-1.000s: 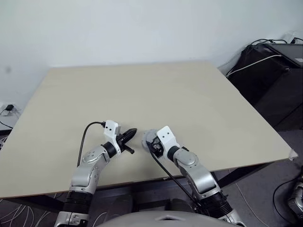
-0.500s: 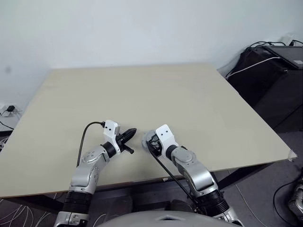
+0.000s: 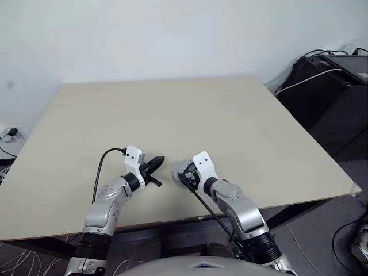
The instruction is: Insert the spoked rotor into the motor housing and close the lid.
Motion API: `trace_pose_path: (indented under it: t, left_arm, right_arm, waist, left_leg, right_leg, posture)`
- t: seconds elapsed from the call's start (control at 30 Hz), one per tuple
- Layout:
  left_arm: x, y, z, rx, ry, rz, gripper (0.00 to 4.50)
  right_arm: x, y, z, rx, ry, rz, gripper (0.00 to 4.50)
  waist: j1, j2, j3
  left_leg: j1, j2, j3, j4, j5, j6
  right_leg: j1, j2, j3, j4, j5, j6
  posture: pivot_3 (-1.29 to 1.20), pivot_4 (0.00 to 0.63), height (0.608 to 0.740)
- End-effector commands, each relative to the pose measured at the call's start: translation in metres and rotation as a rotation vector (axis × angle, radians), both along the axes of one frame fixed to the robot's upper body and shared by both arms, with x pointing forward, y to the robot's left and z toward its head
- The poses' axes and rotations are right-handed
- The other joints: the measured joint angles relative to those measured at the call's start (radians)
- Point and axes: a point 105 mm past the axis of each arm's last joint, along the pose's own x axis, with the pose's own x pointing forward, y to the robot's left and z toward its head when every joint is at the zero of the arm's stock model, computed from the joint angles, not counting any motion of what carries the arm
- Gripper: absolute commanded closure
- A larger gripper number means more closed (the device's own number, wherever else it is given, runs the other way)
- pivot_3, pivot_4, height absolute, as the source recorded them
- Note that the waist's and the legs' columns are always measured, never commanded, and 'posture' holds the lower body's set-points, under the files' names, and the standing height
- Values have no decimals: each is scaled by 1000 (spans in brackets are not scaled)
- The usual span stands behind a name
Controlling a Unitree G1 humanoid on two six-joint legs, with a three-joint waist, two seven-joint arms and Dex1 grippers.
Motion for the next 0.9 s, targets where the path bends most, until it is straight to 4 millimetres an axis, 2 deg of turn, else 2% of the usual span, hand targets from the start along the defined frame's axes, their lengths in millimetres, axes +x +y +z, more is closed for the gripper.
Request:
trace_pose_path:
  t: [0.03,0.5,0.7,0.9]
  left_arm:
    - [3,-1,10,-11,-37,-3,4500]
    - [3,-3,8,8,-26,-21,4500]
    - [4,-12,-8,34,120,-92,4500]
    - [9,-22,-17,15,255,-162,4500]
  right_arm:
    - [-12,-11,-25,-70,89,-8,1259]
    - [-10,-18,-36,-192,68,-31,1259]
    - [-9,-18,-36,-177,76,-42,1259]
    - [-9,-18,-34,-166,76,-54,1259]
  waist:
    - [1,0,0]
    - [-3,0,0]
    - [-1,0,0]
    - [-3,0,0]
  left_leg:
    - [0,0,0,0,0,0]
    - [2,0,0,-1,0,-1]
    - [2,0,0,-1,0,-1]
    - [3,0,0,-1,1,-1]
  right_leg:
    - [0,0,0,0,0,0]
    - [1,0,1,0,0,0]
    - [2,0,1,1,0,1]
    - [1,0,1,0,0,1]
  posture:
    - [0,0,740]
    - [0,0,740]
    - [0,0,740]
    - [0,0,740]
